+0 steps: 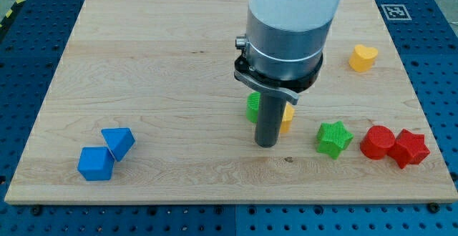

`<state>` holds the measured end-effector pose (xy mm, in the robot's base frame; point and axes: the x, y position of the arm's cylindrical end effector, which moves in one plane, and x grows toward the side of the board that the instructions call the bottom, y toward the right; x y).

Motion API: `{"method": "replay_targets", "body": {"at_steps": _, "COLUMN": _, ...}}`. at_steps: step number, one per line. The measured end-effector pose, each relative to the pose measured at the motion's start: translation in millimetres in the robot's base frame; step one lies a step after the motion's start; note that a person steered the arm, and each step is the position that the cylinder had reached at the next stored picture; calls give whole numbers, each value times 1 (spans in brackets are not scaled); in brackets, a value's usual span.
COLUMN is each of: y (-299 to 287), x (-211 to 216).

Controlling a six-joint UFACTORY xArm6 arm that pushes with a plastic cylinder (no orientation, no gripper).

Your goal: Move the yellow hexagon bottom left to the yellow heart

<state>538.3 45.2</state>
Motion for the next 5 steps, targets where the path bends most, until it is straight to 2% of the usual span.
{"method": "replay_targets", "body": {"at_steps": 3, "y": 19, "x": -9}}
{"method": "replay_targets", "body": {"at_steps": 5, "y": 28, "x": -32}}
